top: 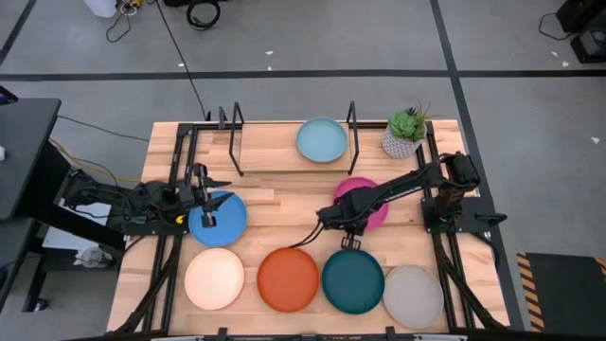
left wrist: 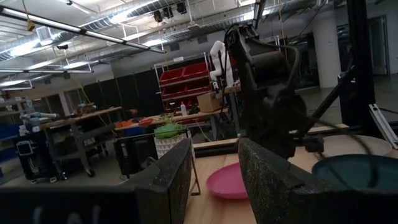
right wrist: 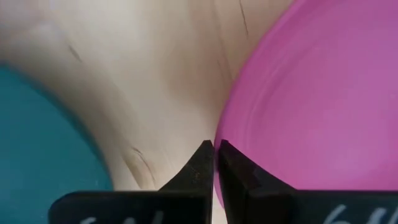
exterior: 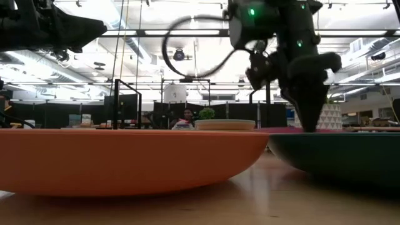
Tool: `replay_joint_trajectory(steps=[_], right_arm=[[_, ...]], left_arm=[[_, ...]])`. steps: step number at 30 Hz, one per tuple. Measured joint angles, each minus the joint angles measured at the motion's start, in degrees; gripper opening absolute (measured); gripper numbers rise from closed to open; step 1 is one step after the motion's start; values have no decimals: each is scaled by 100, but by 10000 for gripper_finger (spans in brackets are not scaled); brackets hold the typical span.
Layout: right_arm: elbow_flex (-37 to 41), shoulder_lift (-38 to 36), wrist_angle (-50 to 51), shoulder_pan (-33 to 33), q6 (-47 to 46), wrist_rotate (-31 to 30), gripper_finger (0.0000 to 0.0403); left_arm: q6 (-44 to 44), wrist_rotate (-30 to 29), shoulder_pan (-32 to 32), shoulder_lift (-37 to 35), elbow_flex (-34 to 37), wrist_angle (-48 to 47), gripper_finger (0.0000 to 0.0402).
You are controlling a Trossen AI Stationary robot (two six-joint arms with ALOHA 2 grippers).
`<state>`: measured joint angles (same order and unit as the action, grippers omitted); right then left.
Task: Place and stack plates onto a shelf
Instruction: Put the pink plate on the shelf
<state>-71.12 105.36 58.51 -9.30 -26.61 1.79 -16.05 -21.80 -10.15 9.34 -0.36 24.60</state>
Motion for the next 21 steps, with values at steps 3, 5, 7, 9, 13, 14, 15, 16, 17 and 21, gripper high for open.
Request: replay_joint_trajectory(steps=[3,5,7,9,13,14,15,16,17,21], right_arm=[[-200,0,-5,-94,264,-150,17],[-317,0,-68,-151,504,-224,16],[-421,0,-158,-192,764,-285,16],[-520,0,-299,-206,1038,-339,16],[-715,0,-379,-204,1481,-478,16],[-766,4,-364,-204,1585,-558,16],[-814,4,-354,-204,1681,-638,16],[-863,4,-355,-204,1778,-693,16],[-913,4,-357,-204,1875,-749,16],[-1052,4,-366,-196,2183,-831,16]], left_arm=[[39,0,1,0,-2,-4,141],[73,1,0,0,-1,-26,141],[189,1,0,2,0,-76,141],[304,2,0,0,-1,-86,141],[625,2,2,1,-1,-146,141],[679,2,1,1,-2,-184,141],[757,4,0,2,-2,-223,141],[817,2,1,2,-1,-237,141],[879,2,1,0,-2,-260,141],[1188,2,0,2,-2,-387,141]])
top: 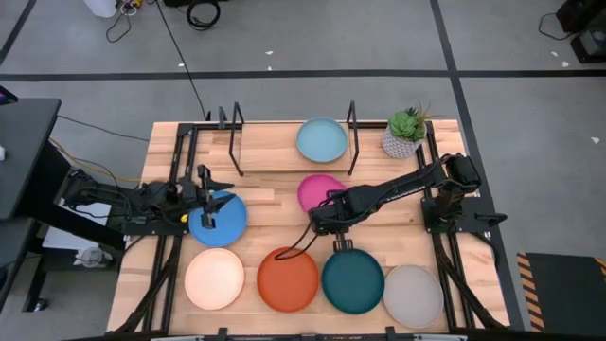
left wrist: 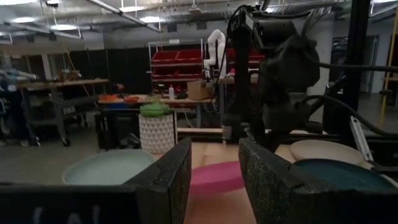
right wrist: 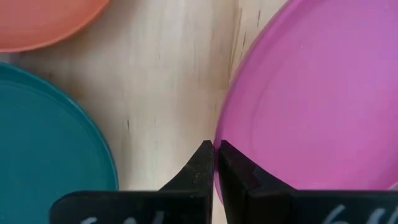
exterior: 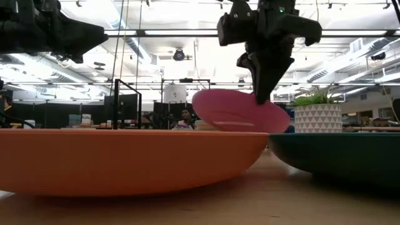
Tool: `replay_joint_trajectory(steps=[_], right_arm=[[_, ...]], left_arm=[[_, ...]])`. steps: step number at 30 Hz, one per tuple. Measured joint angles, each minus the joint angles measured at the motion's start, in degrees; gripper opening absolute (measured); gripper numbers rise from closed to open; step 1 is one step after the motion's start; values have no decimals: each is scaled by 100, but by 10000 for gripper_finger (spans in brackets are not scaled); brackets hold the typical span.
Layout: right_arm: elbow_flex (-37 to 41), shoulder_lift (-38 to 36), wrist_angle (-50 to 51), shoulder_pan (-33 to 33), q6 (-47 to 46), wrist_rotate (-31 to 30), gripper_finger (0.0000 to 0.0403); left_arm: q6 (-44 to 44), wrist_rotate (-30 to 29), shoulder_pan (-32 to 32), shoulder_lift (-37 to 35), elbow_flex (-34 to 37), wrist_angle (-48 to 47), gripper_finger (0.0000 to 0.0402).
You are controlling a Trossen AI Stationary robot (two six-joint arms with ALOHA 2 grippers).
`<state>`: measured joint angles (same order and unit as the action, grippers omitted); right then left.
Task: Place and stack plates onto a shelf
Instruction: Put the pink plate on the shelf
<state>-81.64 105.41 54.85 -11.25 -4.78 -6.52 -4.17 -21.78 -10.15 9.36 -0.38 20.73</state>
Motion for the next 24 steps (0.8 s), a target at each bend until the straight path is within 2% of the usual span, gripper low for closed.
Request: replay_joint_trajectory(steps=[14,18,24], right_arm=[[-92,0,-640,187,1380,-124,16],[-92,0,-693,249,1735,-432,18],[-92,0,-1282,336,2396,-440,20]], left_arm=[[1087,0,1,0,1,-665,141],[1138,2,1,0,1,-564,141],[1253,0,0,-2,0,-152,141]])
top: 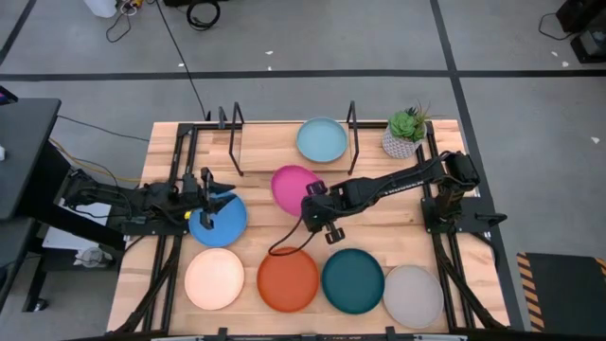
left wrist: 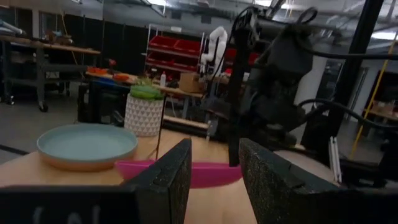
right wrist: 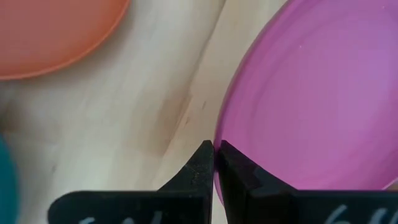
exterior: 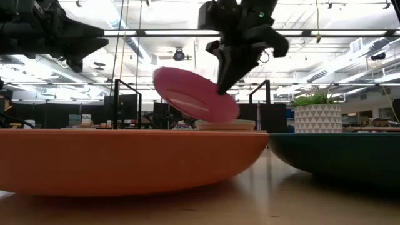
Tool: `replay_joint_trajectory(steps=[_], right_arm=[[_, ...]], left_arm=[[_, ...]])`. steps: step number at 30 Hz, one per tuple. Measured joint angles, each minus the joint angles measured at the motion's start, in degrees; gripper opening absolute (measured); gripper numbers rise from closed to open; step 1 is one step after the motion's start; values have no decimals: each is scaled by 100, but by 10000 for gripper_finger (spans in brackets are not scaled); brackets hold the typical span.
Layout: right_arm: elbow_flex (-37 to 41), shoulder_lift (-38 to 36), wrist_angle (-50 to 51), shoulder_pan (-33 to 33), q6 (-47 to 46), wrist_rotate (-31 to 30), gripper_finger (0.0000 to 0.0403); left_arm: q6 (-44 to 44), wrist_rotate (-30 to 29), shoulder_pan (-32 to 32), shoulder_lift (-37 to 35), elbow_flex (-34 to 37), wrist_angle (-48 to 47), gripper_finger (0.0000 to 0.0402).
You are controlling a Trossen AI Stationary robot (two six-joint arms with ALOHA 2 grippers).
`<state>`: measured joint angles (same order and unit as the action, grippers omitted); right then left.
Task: Place and stack plates onto a shelf
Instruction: Put the pink plate on the shelf
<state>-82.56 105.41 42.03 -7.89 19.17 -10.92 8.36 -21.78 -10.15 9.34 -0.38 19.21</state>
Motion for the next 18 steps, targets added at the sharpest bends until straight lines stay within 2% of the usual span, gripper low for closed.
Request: replay_joint_trajectory(steps=[3,7,10,13,18], right_arm=[[0,0,-156,-2,404,56,20],[0,0,-350,-55,830,555,20],[53,-6,-562,-60,1086,797,20],[148,-7,-687,-51,1273,800,20],[398,-8,-969,49,1316,800,20]], left_arm=[[29,0,2,2,0,101,141],[128,0,1,2,0,243,141],[-161,62,4,-2,-86,452,141],[-461,453,-8,38,-400,214,141],[-926,490,-11,515,-691,155,141]])
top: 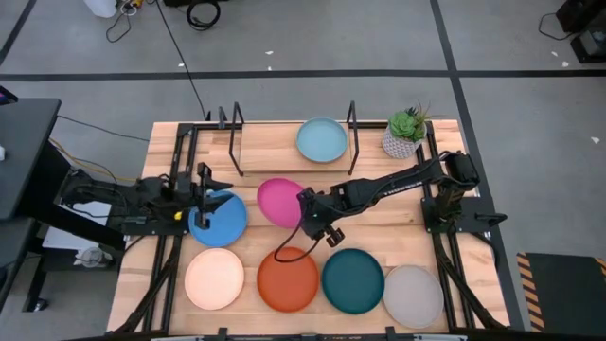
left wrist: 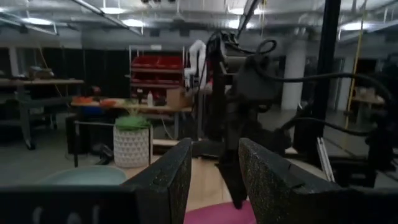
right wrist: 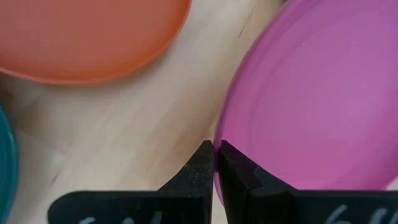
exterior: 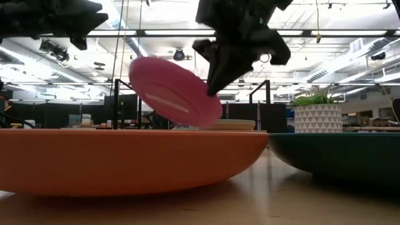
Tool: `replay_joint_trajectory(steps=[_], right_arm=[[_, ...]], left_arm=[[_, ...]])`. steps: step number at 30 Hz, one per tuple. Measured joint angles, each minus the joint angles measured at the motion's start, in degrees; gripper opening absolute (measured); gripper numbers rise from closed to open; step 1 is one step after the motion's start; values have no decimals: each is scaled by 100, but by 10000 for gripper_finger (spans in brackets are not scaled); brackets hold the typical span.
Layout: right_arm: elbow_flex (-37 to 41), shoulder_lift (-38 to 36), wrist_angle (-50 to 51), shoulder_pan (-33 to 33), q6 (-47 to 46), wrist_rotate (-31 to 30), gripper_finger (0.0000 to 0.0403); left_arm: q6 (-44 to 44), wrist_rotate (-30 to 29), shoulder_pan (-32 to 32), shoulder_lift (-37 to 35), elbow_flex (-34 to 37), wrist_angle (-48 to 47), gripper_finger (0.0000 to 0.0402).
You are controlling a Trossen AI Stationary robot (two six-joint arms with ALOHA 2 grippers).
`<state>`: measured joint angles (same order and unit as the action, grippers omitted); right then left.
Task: Place and stack plates onto a shelf
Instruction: Put the pink plate on the shelf
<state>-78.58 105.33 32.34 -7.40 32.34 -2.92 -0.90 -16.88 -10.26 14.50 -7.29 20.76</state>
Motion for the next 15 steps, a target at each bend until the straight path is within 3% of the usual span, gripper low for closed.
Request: replay_joint_trajectory(steps=[9,15], right_arm=[[487,-54,-349,98,90,3,20],[491,-126,24,-4,42,17,20]], left_arm=[[-353,-29,2,1447,-1113,-1135,150],[-559,-157,-61,2338,-1944,-2163,202]])
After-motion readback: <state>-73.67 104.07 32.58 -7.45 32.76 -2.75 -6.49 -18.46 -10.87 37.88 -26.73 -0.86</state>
